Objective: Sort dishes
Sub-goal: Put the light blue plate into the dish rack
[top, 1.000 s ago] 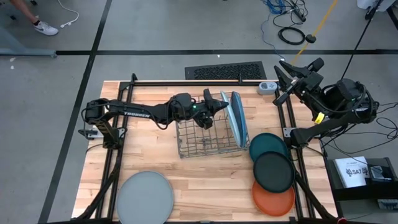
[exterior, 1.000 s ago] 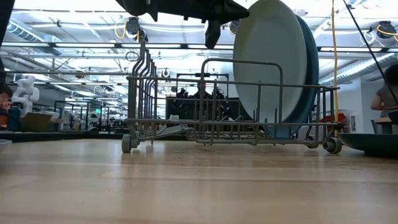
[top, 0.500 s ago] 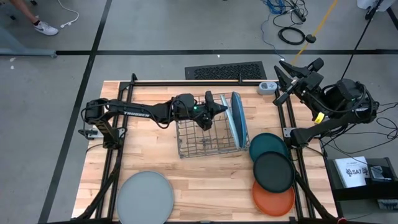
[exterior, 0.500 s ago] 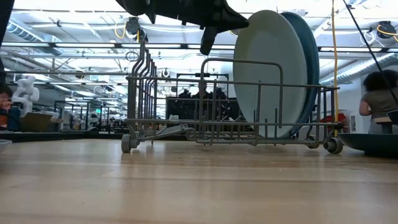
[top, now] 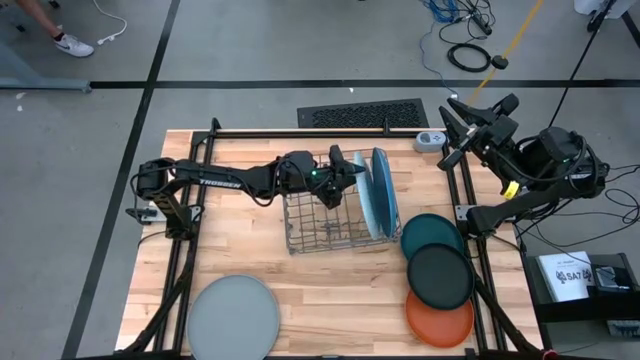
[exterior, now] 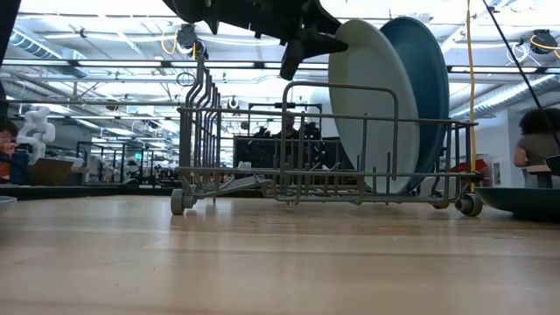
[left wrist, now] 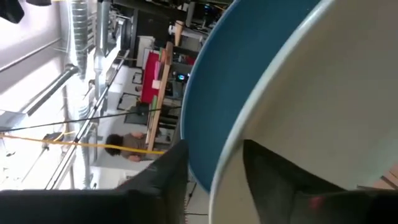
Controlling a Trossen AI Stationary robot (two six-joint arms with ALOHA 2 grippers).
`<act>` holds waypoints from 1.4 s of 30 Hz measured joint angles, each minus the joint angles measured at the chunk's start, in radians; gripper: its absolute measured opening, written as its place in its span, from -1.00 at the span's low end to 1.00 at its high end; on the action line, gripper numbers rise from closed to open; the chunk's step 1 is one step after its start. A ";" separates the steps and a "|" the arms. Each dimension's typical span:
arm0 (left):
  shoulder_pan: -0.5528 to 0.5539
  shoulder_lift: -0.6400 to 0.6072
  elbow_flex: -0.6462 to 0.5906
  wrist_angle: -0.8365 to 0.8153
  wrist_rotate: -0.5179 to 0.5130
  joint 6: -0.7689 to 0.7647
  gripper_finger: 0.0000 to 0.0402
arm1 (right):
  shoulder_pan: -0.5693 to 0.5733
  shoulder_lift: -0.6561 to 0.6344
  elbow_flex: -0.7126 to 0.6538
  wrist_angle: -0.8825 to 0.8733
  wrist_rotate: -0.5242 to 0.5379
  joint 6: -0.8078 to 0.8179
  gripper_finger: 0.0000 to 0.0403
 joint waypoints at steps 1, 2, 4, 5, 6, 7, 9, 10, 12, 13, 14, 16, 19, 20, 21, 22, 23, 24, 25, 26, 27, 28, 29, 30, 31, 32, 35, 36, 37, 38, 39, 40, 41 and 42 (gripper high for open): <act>0.000 0.000 0.000 0.000 -0.003 0.000 -0.13 | 0.000 0.000 0.000 -0.002 0.000 0.007 -0.51; 0.000 0.000 0.000 0.001 -0.022 0.001 -0.08 | 0.000 0.000 0.000 -0.006 0.000 0.014 -0.51; -0.008 0.000 0.000 0.003 -0.093 0.001 0.00 | 0.000 0.000 0.000 -0.011 0.000 0.020 -0.51; -0.013 0.000 0.000 0.003 -0.141 0.004 0.03 | 0.000 0.000 0.000 -0.014 0.001 0.020 -0.51; -0.019 0.000 0.000 0.004 -0.193 0.006 0.05 | 0.000 0.000 0.000 -0.015 0.001 0.021 -0.51; -0.024 0.000 0.000 0.004 -0.240 0.008 0.06 | 0.000 0.000 0.000 -0.018 0.001 0.026 -0.51; -0.034 0.000 0.000 0.002 -0.324 0.008 0.07 | 0.000 0.000 0.000 -0.022 0.002 0.034 -0.51; -0.038 0.000 0.000 -0.003 -0.359 0.009 0.07 | 0.000 0.000 0.000 -0.022 0.002 0.035 -0.51; -0.047 0.000 0.003 -0.038 -0.417 0.008 0.07 | 0.000 0.000 0.000 -0.022 0.002 0.035 -0.51; -0.051 0.000 0.009 -0.073 -0.438 0.004 0.07 | 0.000 0.000 0.000 -0.022 0.002 0.035 -0.51; -0.055 0.001 0.016 -0.109 -0.453 -0.009 0.07 | 0.000 0.000 0.000 -0.022 0.002 0.038 -0.51; -0.062 0.001 0.029 -0.185 -0.466 -0.045 0.07 | 0.000 0.000 0.000 -0.023 0.002 0.038 -0.51; -0.068 0.001 0.047 -0.293 -0.479 -0.103 0.07 | 0.000 0.000 0.000 -0.025 0.002 0.039 -0.51; -0.069 0.001 0.050 -0.322 -0.488 -0.120 0.07 | 0.000 0.000 0.000 -0.026 0.001 0.041 -0.51; -0.072 0.001 0.052 -0.349 -0.501 -0.131 0.07 | 0.000 0.000 0.000 -0.027 0.001 0.045 -0.51; -0.072 0.001 0.054 -0.370 -0.511 -0.144 0.07 | 0.000 0.000 0.000 -0.028 0.001 0.046 -0.51; -0.072 0.001 0.055 -0.386 -0.519 -0.153 0.07 | 0.000 0.000 0.000 -0.029 0.001 0.046 -0.51; -0.073 0.001 0.055 -0.398 -0.525 -0.164 0.07 | 0.000 0.000 0.000 -0.030 0.001 0.046 -0.51; -0.075 0.001 0.055 -0.411 -0.526 -0.174 0.07 | 0.000 0.000 0.000 -0.030 0.001 0.046 -0.51; -0.076 0.001 0.055 -0.423 -0.527 -0.180 0.07 | 0.000 0.000 0.000 -0.030 0.001 0.046 -0.51; -0.078 0.001 0.055 -0.431 -0.530 -0.182 0.07 | 0.000 0.000 0.000 -0.030 0.001 0.046 -0.51; -0.080 0.001 0.055 -0.433 -0.532 -0.181 0.07 | 0.000 0.000 0.000 -0.030 0.001 0.046 -0.51; -0.084 0.001 0.056 -0.431 -0.535 -0.175 0.07 | 0.000 0.000 0.000 -0.030 0.001 0.046 -0.51; -0.086 0.001 0.056 -0.423 -0.537 -0.166 0.07 | 0.000 0.000 0.000 -0.030 0.001 0.046 -0.51; -0.089 0.001 0.056 -0.404 -0.539 -0.156 0.07 | 0.000 0.000 0.000 -0.030 0.001 0.046 -0.51; -0.092 0.001 0.058 -0.393 -0.540 -0.146 0.07 | 0.000 0.000 0.000 -0.030 0.001 0.046 -0.51; -0.100 -0.002 0.082 -0.421 -0.545 -0.142 0.07 | 0.000 0.002 0.000 -0.029 0.001 0.046 -0.51; -0.103 -0.003 0.096 -0.447 -0.547 -0.149 0.07 | 0.000 0.002 0.000 -0.029 0.001 0.046 -0.51; -0.106 -0.006 0.109 -0.484 -0.552 -0.157 0.07 | 0.000 0.003 0.000 -0.030 0.001 0.046 -0.51; -0.108 -0.010 0.121 -0.528 -0.554 -0.169 0.07 | 0.000 0.003 0.000 -0.030 0.001 0.046 -0.51; -0.112 -0.012 0.132 -0.567 -0.555 -0.184 0.07 | 0.000 0.003 0.000 -0.030 0.001 0.046 -0.51; -0.113 -0.013 0.141 -0.600 -0.555 -0.202 0.07 | 0.000 0.003 0.000 -0.031 0.001 0.046 -0.51; -0.116 -0.013 0.148 -0.633 -0.555 -0.226 0.07 | 0.000 0.003 0.000 -0.034 0.001 0.046 -0.51; -0.119 -0.013 0.156 -0.675 -0.555 -0.250 0.07 | 0.000 0.003 0.000 -0.035 0.001 0.046 -0.51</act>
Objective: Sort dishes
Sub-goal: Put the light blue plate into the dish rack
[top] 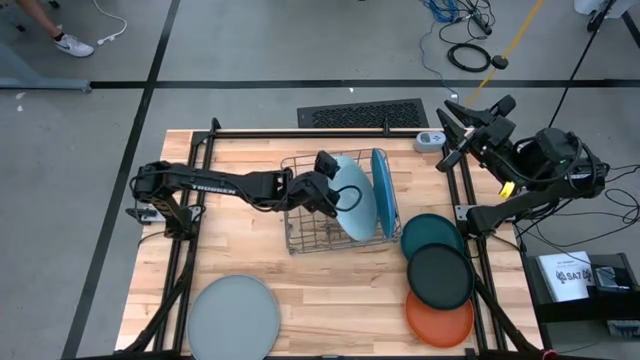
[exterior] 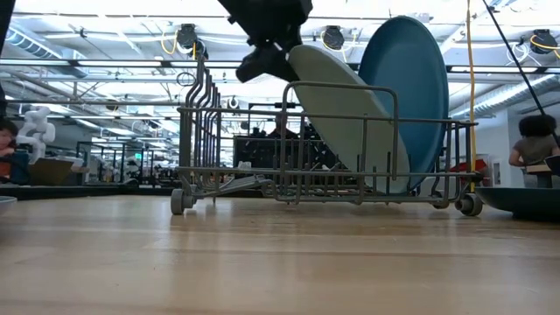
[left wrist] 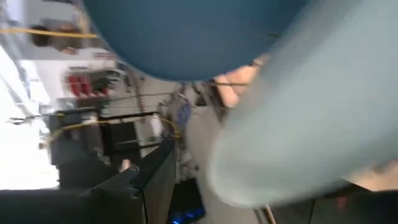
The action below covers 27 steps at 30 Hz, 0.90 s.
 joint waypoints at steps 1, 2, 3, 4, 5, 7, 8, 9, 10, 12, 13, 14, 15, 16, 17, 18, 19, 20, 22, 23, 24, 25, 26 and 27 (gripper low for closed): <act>-0.001 0.000 0.007 -0.038 0.000 -0.021 0.07 | 0.000 0.000 0.000 -0.003 0.000 0.000 -0.51; -0.004 0.000 0.012 -0.062 0.000 -0.035 0.07 | 0.000 0.000 0.000 -0.006 0.000 0.000 -0.51; -0.007 0.000 0.015 -0.068 0.000 -0.048 0.07 | 0.000 0.000 0.000 -0.005 0.000 0.000 -0.51; -0.009 0.000 0.017 -0.068 0.000 -0.053 0.07 | 0.000 0.000 0.000 -0.006 0.000 0.000 -0.51; -0.013 0.000 0.020 -0.068 0.000 -0.058 0.07 | 0.000 0.000 0.000 -0.007 -0.001 0.000 -0.51; -0.018 0.000 0.035 -0.073 -0.001 -0.058 0.07 | 0.000 0.000 0.000 -0.007 -0.001 0.000 -0.51; -0.020 0.000 0.046 -0.072 -0.003 -0.058 0.07 | 0.000 0.000 0.000 -0.008 -0.001 0.000 -0.51; -0.022 0.000 0.058 -0.067 -0.003 -0.056 0.07 | 0.000 0.001 0.000 -0.009 -0.001 0.000 -0.51; -0.024 0.000 0.072 -0.065 -0.002 -0.056 0.07 | 0.000 0.002 0.000 -0.010 -0.001 0.000 -0.51; -0.025 0.000 0.094 -0.042 0.014 -0.056 0.07 | 0.000 0.003 0.000 -0.019 -0.001 0.004 -0.51; -0.024 0.000 0.103 -0.026 0.030 -0.056 0.07 | 0.000 0.004 0.000 -0.023 -0.001 0.010 -0.51; -0.021 0.000 0.109 -0.009 0.051 -0.056 0.07 | 0.000 0.004 0.000 -0.029 -0.001 0.015 -0.51; -0.018 0.000 0.114 0.011 0.073 -0.057 0.07 | 0.000 0.004 0.000 -0.032 -0.001 0.019 -0.51; -0.015 0.000 0.115 0.030 0.097 -0.059 0.07 | 0.000 0.004 0.000 -0.032 -0.001 0.023 -0.51; -0.012 0.000 0.115 0.045 0.119 -0.060 0.07 | 0.000 0.006 0.000 -0.032 -0.001 0.025 -0.51; -0.010 0.000 0.115 0.055 0.139 -0.062 0.07 | 0.000 0.006 0.000 -0.032 -0.001 0.026 -0.51; -0.008 0.004 0.115 0.068 0.156 -0.071 0.07 | 0.000 0.006 0.000 -0.032 -0.001 0.026 -0.51; -0.004 0.010 0.115 0.094 0.173 -0.083 0.07 | 0.000 0.007 0.000 -0.033 -0.001 0.028 -0.51; -0.001 0.016 0.114 0.121 0.200 -0.105 0.07 | 0.000 0.007 0.000 -0.036 -0.002 0.036 -0.51; 0.002 0.026 0.114 0.143 0.210 -0.111 0.07 | 0.000 0.007 0.000 -0.036 -0.003 0.040 -0.51; 0.002 0.035 0.114 0.183 0.219 -0.113 0.07 | 0.000 0.007 0.000 -0.036 -0.005 0.045 -0.51; 0.002 0.040 0.115 0.201 0.219 -0.113 0.07 | 0.000 0.007 0.000 -0.037 -0.005 0.049 -0.51; 0.002 0.049 0.114 0.216 0.219 -0.112 0.07 | 0.000 0.008 0.000 -0.038 -0.005 0.052 -0.51; 0.002 0.058 0.114 0.253 0.219 -0.112 0.07 | 0.000 0.010 0.000 -0.037 -0.005 0.052 -0.51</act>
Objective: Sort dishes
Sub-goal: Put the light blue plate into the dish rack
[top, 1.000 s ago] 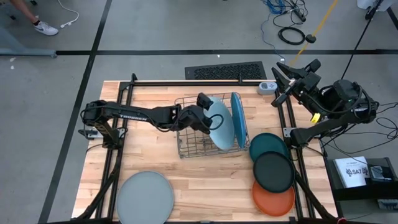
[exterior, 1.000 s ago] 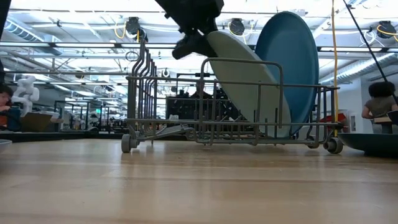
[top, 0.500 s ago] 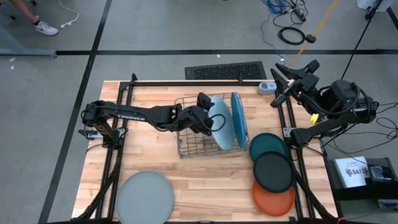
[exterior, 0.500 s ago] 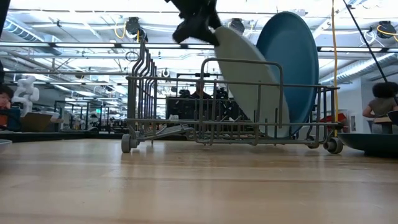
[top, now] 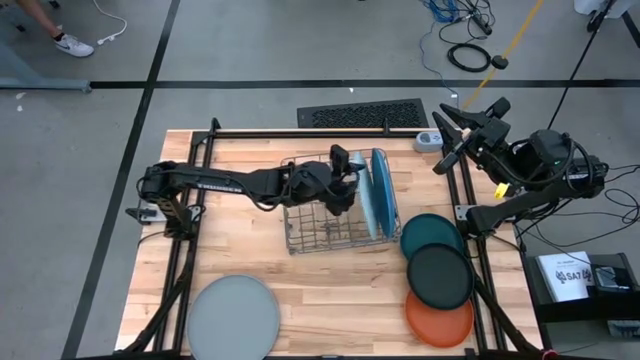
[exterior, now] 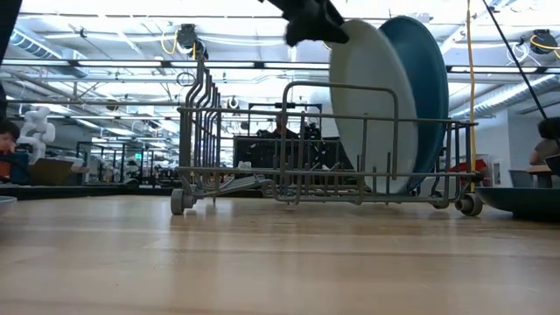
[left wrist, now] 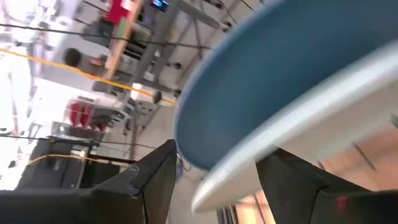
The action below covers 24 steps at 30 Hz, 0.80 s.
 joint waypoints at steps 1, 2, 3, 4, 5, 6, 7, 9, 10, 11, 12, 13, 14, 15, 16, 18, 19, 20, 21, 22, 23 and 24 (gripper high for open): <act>0.000 0.006 0.000 0.027 0.001 -0.001 0.07 | 0.000 0.001 0.000 -0.001 0.000 0.000 -0.51; 0.000 0.008 0.000 0.034 0.003 0.000 0.07 | 0.000 0.001 0.000 -0.001 0.000 0.000 -0.51; 0.000 0.013 0.000 0.047 0.010 0.000 0.07 | 0.000 0.003 0.000 -0.001 0.000 0.000 -0.51; 0.000 0.022 0.001 0.076 0.018 -0.001 0.07 | 0.000 0.005 0.000 -0.001 0.000 0.000 -0.51; 0.000 0.027 0.001 0.092 0.019 -0.002 0.07 | 0.000 0.006 0.000 0.000 0.000 0.000 -0.51; 0.000 0.029 0.000 0.093 0.019 -0.001 0.07 | 0.000 0.007 0.000 -0.001 0.000 0.000 -0.51; 0.000 0.035 -0.001 0.104 0.023 -0.001 0.07 | 0.000 0.010 0.000 -0.001 0.000 0.000 -0.51; 0.000 0.045 -0.001 0.143 0.025 -0.002 0.07 | 0.000 0.014 0.000 0.000 0.000 0.000 -0.51; 0.001 0.048 -0.001 0.155 0.025 -0.001 0.07 | 0.000 0.016 0.000 -0.001 0.000 0.000 -0.51; 0.001 0.053 -0.001 0.168 0.025 -0.001 0.07 | 0.000 0.019 0.000 0.000 0.000 0.000 -0.51; 0.001 0.058 -0.001 0.177 0.025 -0.001 0.07 | 0.000 0.021 0.000 -0.001 0.000 0.000 -0.51; 0.001 0.065 -0.001 0.190 0.025 -0.001 0.07 | 0.000 0.022 0.000 -0.001 0.000 0.000 -0.51; 0.001 0.072 0.000 0.203 0.025 -0.001 0.07 | 0.000 0.024 0.000 0.000 0.000 0.001 -0.51; 0.001 0.078 0.000 0.215 0.025 -0.001 0.07 | 0.000 0.027 0.000 0.000 0.000 0.003 -0.51; 0.001 0.082 -0.001 0.230 0.025 -0.001 0.07 | 0.000 0.029 0.000 0.000 0.000 0.003 -0.51; 0.001 0.086 -0.001 0.272 0.024 -0.002 0.07 | 0.000 0.031 0.000 0.000 0.000 0.003 -0.51; 0.001 0.086 -0.001 0.288 0.024 -0.003 0.07 | 0.000 0.033 0.000 0.000 0.000 0.004 -0.51; 0.001 0.086 -0.001 0.304 0.024 -0.014 0.07 | 0.000 0.034 0.000 0.000 0.000 0.004 -0.51; 0.003 0.086 -0.001 0.323 0.024 -0.031 0.07 | 0.000 0.034 0.000 0.000 0.000 0.004 -0.51; 0.006 0.086 -0.001 0.332 0.024 -0.050 0.07 | 0.000 0.034 0.000 0.000 0.000 0.004 -0.51; 0.010 0.086 0.002 0.333 0.024 -0.065 0.07 | 0.000 0.035 0.000 0.000 0.000 0.004 -0.51; 0.014 0.086 0.008 0.332 0.024 -0.077 0.07 | 0.000 0.036 0.000 0.000 0.000 0.004 -0.51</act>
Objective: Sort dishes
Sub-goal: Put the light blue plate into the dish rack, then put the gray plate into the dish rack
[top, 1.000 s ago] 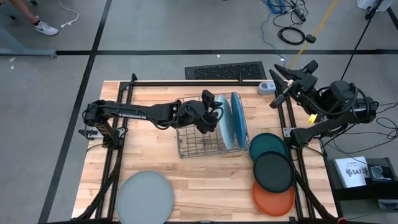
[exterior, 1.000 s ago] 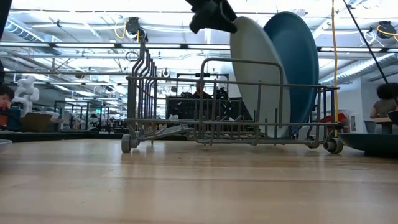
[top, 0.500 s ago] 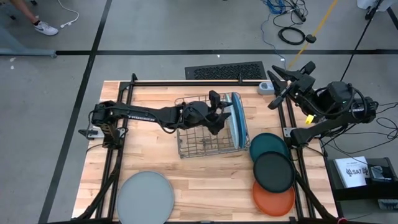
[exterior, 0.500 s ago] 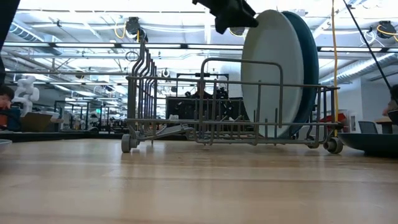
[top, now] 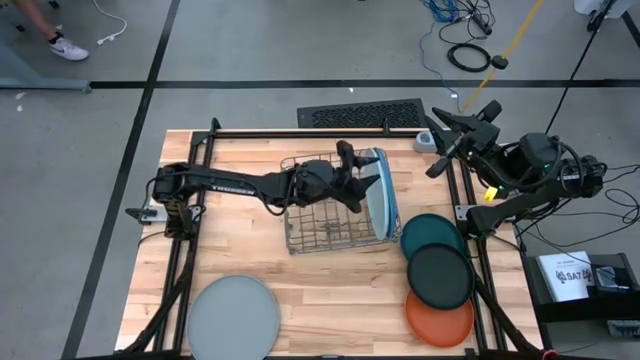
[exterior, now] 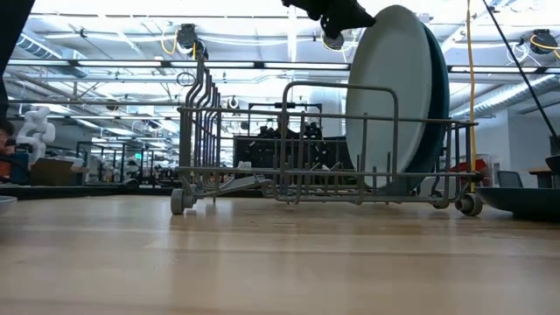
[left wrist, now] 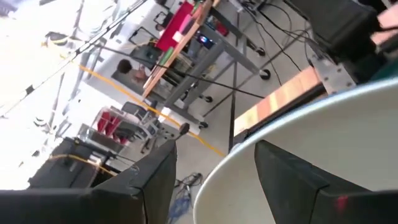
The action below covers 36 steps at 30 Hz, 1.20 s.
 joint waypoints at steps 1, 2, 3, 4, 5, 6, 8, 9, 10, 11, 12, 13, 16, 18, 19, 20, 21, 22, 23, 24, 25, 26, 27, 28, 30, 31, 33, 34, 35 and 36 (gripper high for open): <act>0.004 0.000 0.007 -0.006 0.000 -0.010 0.07 | 0.000 0.000 0.000 0.000 0.000 0.000 -0.51; 0.009 0.000 0.013 -0.016 0.000 -0.021 0.07 | 0.000 0.000 0.000 0.000 0.000 0.001 -0.51; 0.013 0.000 0.017 -0.026 0.000 -0.028 0.07 | 0.000 0.000 0.000 0.000 0.000 0.004 -0.51; 0.015 0.000 0.018 -0.037 -0.001 -0.033 0.07 | 0.000 0.000 0.000 0.000 0.000 0.006 -0.51; 0.017 0.000 0.018 -0.054 -0.003 -0.038 0.07 | 0.000 0.000 0.000 0.000 0.000 0.009 -0.51; 0.019 0.000 0.018 -0.071 -0.003 -0.045 0.07 | 0.000 0.000 0.000 0.000 0.000 0.012 -0.51; 0.020 0.000 0.018 -0.100 0.003 -0.053 0.07 | 0.000 0.000 0.000 0.000 0.000 0.013 -0.51; 0.020 0.000 0.018 -0.114 0.008 -0.053 0.07 | 0.000 0.000 0.000 0.000 0.000 0.014 -0.51; 0.020 -0.001 0.018 -0.132 0.014 -0.053 0.07 | 0.000 0.000 0.000 0.000 0.000 0.014 -0.51; 0.020 -0.001 0.018 -0.152 0.022 -0.054 0.07 | 0.000 0.000 0.000 0.000 0.000 0.014 -0.51; 0.020 -0.001 0.018 -0.172 0.027 -0.058 0.07 | 0.000 0.000 0.000 0.000 0.000 0.014 -0.51; 0.019 -0.001 0.018 -0.193 0.028 -0.066 0.07 | 0.000 0.001 0.000 0.000 0.000 0.014 -0.51; 0.019 -0.001 0.018 -0.226 0.032 -0.079 0.07 | 0.000 0.001 0.000 0.000 0.000 0.014 -0.51; 0.019 -0.001 0.018 -0.238 0.028 -0.079 0.07 | 0.000 0.002 0.000 0.000 0.000 0.014 -0.51; 0.019 -0.004 0.018 -0.257 0.028 -0.079 0.07 | 0.000 0.002 0.000 0.000 0.000 0.014 -0.51; 0.018 -0.005 0.018 -0.275 0.027 -0.079 0.07 | 0.000 0.002 0.000 0.000 0.000 0.014 -0.51; 0.016 -0.006 0.018 -0.291 0.024 -0.080 0.07 | 0.000 0.002 0.000 0.000 0.000 0.014 -0.51; 0.013 -0.008 0.018 -0.313 0.010 -0.080 0.07 | 0.000 0.002 0.000 0.000 0.000 0.014 -0.51; 0.009 -0.011 0.018 -0.344 -0.014 -0.080 0.07 | 0.000 0.002 0.000 0.000 0.000 0.014 -0.51; 0.004 -0.014 0.018 -0.386 -0.038 -0.080 0.07 | 0.000 0.002 0.000 0.000 0.000 0.014 -0.51; -0.002 -0.015 0.018 -0.425 -0.063 -0.081 0.07 | 0.000 0.002 0.000 -0.001 0.000 0.014 -0.51; -0.008 -0.018 0.018 -0.459 -0.091 -0.086 0.07 | 0.000 0.002 0.000 -0.002 0.000 0.014 -0.51; -0.016 -0.028 0.018 -0.507 -0.117 -0.096 0.07 | 0.000 0.002 0.000 -0.006 0.000 0.012 -0.51; -0.024 -0.038 0.018 -0.552 -0.132 -0.111 0.07 | 0.000 0.002 0.000 -0.009 0.000 0.008 -0.51; -0.042 -0.068 0.018 -0.611 -0.138 -0.161 0.07 | 0.000 0.002 0.000 -0.016 0.000 0.006 -0.51; -0.054 -0.088 0.018 -0.648 -0.138 -0.194 0.07 | 0.000 0.002 0.000 -0.018 0.000 0.005 -0.51; -0.080 -0.130 0.018 -0.702 -0.134 -0.259 0.07 | 0.000 0.002 0.000 -0.021 0.000 0.004 -0.51; -0.094 -0.154 0.018 -0.735 -0.133 -0.293 0.07 | 0.000 0.002 0.000 -0.023 0.000 0.004 -0.51; -0.109 -0.179 0.018 -0.773 -0.133 -0.327 0.07 | 0.000 0.001 0.000 -0.028 0.000 0.004 -0.51; -0.123 -0.206 0.018 -0.808 -0.132 -0.362 0.07 | 0.000 0.001 0.000 -0.036 0.000 0.004 -0.51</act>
